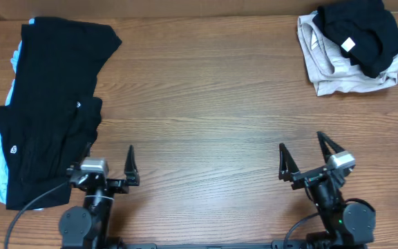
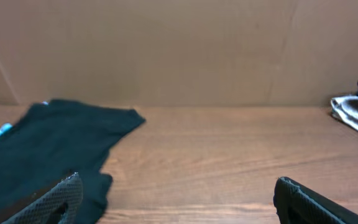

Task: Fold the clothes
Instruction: 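Reach the left gripper to the black shirt on the left pile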

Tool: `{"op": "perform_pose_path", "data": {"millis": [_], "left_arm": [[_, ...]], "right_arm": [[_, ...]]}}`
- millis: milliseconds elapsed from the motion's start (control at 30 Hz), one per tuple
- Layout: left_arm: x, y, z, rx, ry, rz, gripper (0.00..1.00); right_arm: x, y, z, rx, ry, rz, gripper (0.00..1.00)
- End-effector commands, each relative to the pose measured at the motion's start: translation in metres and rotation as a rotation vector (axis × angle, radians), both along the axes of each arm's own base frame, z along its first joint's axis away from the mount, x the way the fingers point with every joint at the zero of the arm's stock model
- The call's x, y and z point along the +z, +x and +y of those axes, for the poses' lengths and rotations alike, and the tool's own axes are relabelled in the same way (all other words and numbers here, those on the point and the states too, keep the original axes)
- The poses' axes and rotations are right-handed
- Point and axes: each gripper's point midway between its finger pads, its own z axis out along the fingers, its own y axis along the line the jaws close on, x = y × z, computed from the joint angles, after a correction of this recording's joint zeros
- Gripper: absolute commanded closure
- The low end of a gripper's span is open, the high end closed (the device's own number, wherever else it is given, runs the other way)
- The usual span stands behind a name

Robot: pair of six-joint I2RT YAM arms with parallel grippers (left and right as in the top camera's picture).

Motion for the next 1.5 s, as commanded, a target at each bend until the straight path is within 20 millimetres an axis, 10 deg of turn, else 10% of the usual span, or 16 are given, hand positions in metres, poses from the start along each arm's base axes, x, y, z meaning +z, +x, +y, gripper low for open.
{"op": "perform_pose_path", "data": {"millis": [0,233,533,1067,1467], "left_arm": [[0.034,-0.003,0.008,0.041,0.028,-0.02,0.0],[0.061,0.011,0.009,0.046,0.032,0.108,0.0],[0.037,0.047,0.01,0.043,0.043,0.559,0.0],[-0.081,0.117,0.039,0.012,0.003,1.066,0.0],[-0.119,0.166,0.114,0.185,0.005,0.991,0.01]], "right_arm": [[0.032,0.0,0.002,0.006,-0.024,-0.019,0.0],[0.052,0.028,0.008,0.025,-0.048,0.166,0.0],[0.067,0.071,0.043,0.202,-0.056,0.363,0.0],[-0.031,0.116,0.093,0.495,0.02,0.714,0.0],[-0.046,0.122,0.094,0.495,0.024,0.748,0.02]]}}
